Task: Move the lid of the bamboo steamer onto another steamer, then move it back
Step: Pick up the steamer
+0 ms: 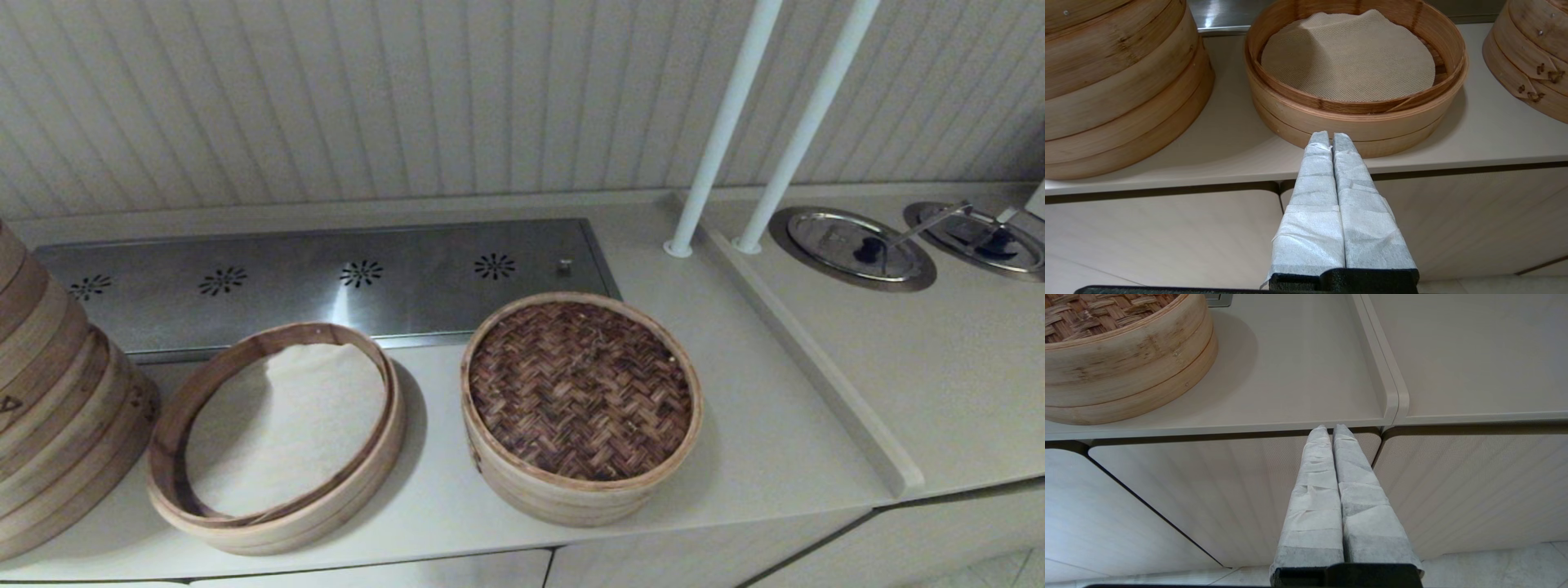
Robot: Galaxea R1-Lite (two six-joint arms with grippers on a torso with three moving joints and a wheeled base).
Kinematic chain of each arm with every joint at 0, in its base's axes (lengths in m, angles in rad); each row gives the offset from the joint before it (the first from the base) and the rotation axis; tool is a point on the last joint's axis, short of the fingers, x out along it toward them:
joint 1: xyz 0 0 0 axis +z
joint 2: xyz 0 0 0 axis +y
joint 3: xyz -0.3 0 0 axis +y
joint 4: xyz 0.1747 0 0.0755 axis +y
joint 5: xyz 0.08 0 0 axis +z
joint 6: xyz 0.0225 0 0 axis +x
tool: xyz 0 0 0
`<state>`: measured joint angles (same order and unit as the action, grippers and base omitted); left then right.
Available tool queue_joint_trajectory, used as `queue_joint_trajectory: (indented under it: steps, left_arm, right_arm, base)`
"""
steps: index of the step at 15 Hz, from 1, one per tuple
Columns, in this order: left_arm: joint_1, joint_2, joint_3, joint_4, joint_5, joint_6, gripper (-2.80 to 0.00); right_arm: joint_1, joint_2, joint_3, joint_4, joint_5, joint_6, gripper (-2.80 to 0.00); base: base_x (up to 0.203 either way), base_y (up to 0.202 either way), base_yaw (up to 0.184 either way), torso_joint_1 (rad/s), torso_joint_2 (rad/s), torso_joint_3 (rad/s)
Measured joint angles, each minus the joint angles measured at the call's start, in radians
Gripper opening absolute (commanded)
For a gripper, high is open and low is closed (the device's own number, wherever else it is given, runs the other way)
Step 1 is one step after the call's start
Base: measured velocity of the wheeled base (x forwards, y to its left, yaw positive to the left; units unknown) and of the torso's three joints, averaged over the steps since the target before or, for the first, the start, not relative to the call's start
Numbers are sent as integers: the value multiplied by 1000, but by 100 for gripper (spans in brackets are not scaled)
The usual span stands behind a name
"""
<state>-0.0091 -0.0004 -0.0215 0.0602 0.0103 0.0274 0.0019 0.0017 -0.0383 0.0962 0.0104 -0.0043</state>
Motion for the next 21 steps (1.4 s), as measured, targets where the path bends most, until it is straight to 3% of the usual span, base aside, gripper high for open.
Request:
queue_joint_trajectory:
  steps: [10, 14, 19, 21]
  left_arm:
    - [0, 3, -20, 22, 1, -8, -280]
    - [0, 137, -209, 37, -4, -8, -280]
    - [-5, 526, -493, -29, -88, -14, -280]
    - [-42, 703, -647, -11, -106, -17, -280]
  right_arm:
    - [0, 0, 0, 0, 0, 1, -280]
    - [1, 0, 0, 0, 0, 1, -280]
    - [1, 0, 0, 0, 0, 1, -280]
    - [1, 0, 0, 0, 0, 1, -280]
  base:
    - [0, 0, 0, 0, 0, 0]
    - [0, 0, 0, 0, 0, 0]
    - [0, 0, 0, 0, 0, 0]
    - [0, 0, 0, 0, 0, 0]
